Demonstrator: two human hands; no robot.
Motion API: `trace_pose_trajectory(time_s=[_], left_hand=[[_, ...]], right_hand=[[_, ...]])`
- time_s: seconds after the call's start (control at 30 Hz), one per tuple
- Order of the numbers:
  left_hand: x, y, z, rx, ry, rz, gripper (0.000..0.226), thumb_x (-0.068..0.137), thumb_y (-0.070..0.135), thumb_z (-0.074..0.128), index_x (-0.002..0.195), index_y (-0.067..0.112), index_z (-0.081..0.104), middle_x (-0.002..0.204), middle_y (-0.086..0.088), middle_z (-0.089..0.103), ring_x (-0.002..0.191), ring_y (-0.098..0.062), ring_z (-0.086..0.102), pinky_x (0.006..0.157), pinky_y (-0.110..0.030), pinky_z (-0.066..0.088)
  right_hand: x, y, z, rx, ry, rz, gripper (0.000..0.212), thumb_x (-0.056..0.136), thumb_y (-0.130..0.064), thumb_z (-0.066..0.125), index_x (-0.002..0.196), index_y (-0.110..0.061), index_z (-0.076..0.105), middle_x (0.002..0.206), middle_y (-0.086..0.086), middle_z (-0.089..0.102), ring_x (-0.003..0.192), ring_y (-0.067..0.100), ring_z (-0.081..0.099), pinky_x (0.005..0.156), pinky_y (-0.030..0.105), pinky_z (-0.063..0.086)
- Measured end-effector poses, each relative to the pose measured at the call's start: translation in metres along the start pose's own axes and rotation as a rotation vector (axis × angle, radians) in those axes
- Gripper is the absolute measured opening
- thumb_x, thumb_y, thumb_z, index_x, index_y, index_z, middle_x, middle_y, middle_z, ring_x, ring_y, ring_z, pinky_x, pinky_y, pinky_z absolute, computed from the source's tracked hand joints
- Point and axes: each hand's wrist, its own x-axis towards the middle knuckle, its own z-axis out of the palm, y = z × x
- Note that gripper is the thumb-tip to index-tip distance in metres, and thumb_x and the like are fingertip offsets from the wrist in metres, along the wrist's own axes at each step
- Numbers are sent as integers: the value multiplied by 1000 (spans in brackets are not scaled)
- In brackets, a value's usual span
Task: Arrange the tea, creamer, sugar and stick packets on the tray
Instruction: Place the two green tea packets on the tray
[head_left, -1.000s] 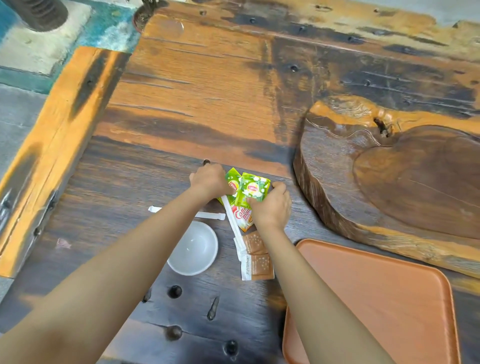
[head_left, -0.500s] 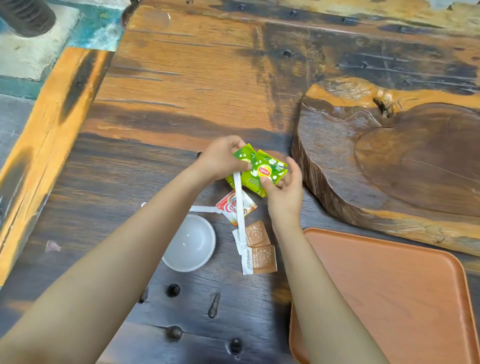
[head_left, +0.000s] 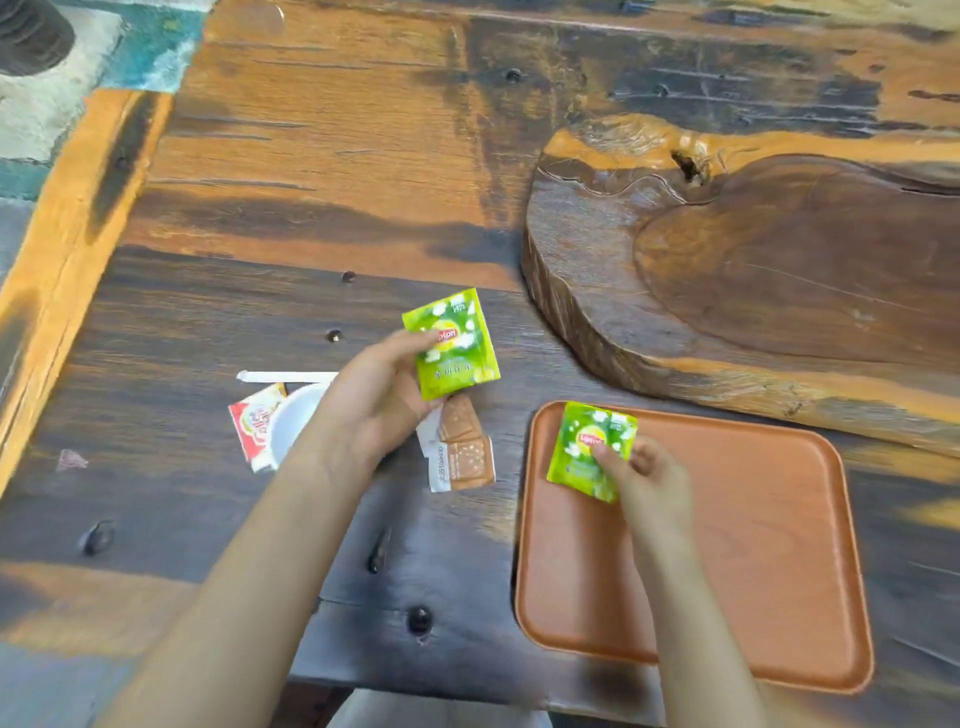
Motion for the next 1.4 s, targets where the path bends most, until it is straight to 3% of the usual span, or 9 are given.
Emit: trace_pose_trajectory(time_s=[0.23,0.37,0.47,0.6,0.83,0.97,1.1,1.2,1.4], left_hand=[[-20,-57,0,78,35,16,24,88,-1,48,101,13,62,75,2,76,66,-12,71,61,-27,58],[-25,-63,-2,94,98,16,21,88,-2,48,96,13,61,71,1,75,60,-13,70,55,-29,57],[-25,-69,-4,151,106,14,23,88,-1,49,99,14,62,76,0,75,65,-17,71,65,-42,58],[-22,-79,-5,180,143,14,22,86,-3,52,97,12,63,78,-1,73,71,-18,69,71,-39,58],[-21,-93,5,228,149,19,25,85,-7,49,93,11,64,75,2,74,65,-9,69,65,-22,57],[-23,-96,11,313,164,56,24,85,-8,50,93,10,64,74,4,74,65,-8,68,62,-18,56],[-23,-106,23,330,88,40,29,84,-8,53,112,-1,59,89,-7,70,70,-13,67,67,-23,57],[-21,-114,34,301,71,25,28,83,-8,54,110,-3,60,87,-8,70,68,-13,68,68,-26,58],[-13,-129,46,577,212,196,25,83,-1,61,105,9,64,79,1,67,63,2,64,68,-15,55]], right_hand=[[3,18,16,-532,152,-177,19,79,-19,69,92,-7,62,91,14,64,91,33,56,79,37,41],[-1,20,20,-581,213,-226,33,78,-23,70,102,-7,55,103,14,58,103,32,49,91,42,40],[-8,24,14,-567,237,-406,33,81,-19,66,110,-6,54,106,14,56,102,31,49,89,37,37],[-13,35,8,-745,62,-659,29,83,-21,61,112,-16,61,114,3,60,108,19,45,92,30,30],[-4,41,5,-782,-56,-665,31,82,-20,63,113,-18,62,114,2,61,111,19,46,100,30,30],[-15,26,1,-479,-110,-643,28,89,-23,52,114,-14,61,112,1,62,107,11,49,98,23,37],[-31,11,1,38,-255,-271,25,82,-24,58,107,-28,57,83,-3,63,76,6,59,75,21,49],[-31,10,-4,236,-228,-81,25,83,-4,63,97,-25,58,65,-5,62,57,7,57,56,17,49],[-14,11,-31,264,-15,-43,22,84,3,60,83,-18,56,70,4,61,47,-3,55,49,11,45]])
